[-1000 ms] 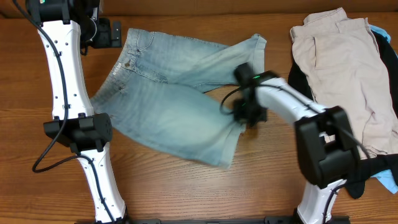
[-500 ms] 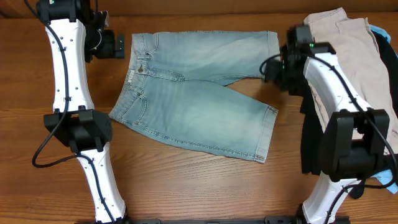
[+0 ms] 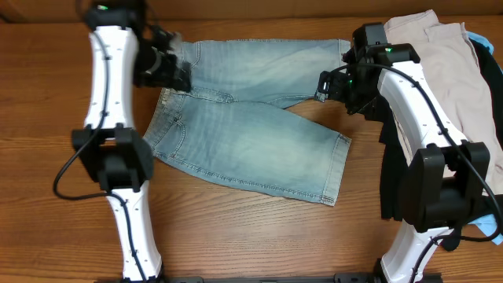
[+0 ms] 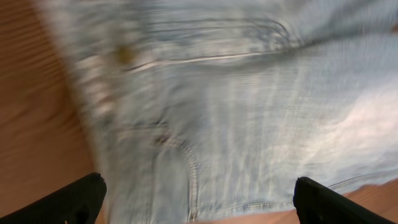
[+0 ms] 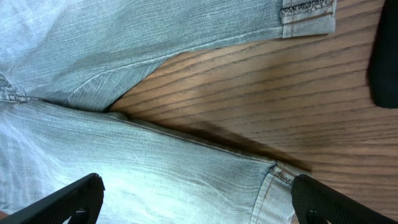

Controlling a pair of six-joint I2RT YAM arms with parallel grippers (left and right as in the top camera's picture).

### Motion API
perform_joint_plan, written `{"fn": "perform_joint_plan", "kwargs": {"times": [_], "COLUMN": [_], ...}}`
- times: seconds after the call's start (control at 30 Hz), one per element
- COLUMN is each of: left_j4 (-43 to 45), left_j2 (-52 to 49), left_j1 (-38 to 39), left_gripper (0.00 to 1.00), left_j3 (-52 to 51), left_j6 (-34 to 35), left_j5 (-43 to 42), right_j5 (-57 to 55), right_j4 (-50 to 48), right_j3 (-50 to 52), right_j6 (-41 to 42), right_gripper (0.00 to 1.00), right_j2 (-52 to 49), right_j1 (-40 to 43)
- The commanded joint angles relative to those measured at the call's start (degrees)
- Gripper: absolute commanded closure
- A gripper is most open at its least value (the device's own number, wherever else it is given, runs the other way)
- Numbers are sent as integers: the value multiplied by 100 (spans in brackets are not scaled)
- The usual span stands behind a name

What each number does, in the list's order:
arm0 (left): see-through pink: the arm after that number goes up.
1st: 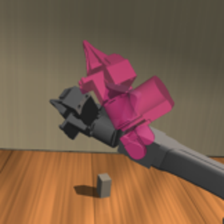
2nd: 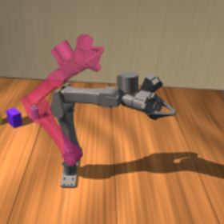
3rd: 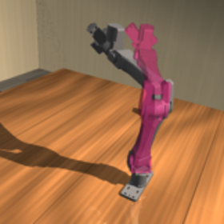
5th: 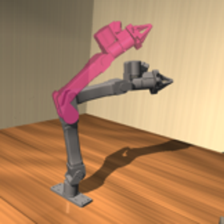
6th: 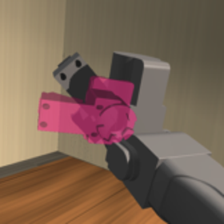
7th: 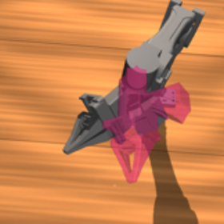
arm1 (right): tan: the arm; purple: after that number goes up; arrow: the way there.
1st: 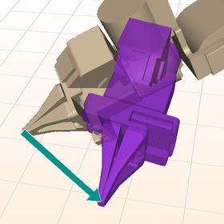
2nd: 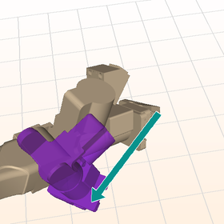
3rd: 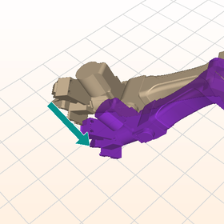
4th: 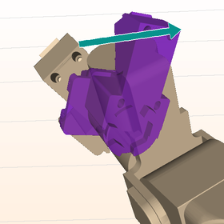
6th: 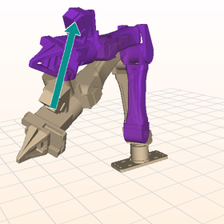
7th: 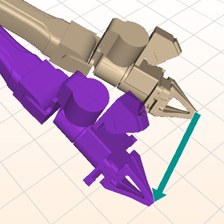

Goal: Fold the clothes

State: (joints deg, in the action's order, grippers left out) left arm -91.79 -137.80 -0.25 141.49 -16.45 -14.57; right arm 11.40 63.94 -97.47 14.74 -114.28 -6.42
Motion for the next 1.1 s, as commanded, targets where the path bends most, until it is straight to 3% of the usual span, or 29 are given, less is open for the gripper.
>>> {"fn": "perform_joint_plan", "kwargs": {"times": [0.0,0.3,0.43,0.73,1.07], "left_j4": [487,1727,1897,2243,1991], "left_j2": [22,22,22,22,22], "left_j1": [481,863,852,815,428], "left_gripper": [0,0,0,0,0], "left_j3": [-640,-1436,-1718,-2376,-3058], "left_j6": [-748,269,990,1224,2334], "left_j5": [-26,837,1392,1622,1794], "right_j5": [24,-37,-37,-37,-48], "right_j4": [-17,-15,-11,31,24], "right_j3": [-81,-81,-81,-81,-79], "right_j6": [-24,-22,-22,-20,-24], "right_gripper": [0,0,0,0,0], "right_j2": [114,114,114,114,111], "right_j1": [15,15,15,15,15]}}
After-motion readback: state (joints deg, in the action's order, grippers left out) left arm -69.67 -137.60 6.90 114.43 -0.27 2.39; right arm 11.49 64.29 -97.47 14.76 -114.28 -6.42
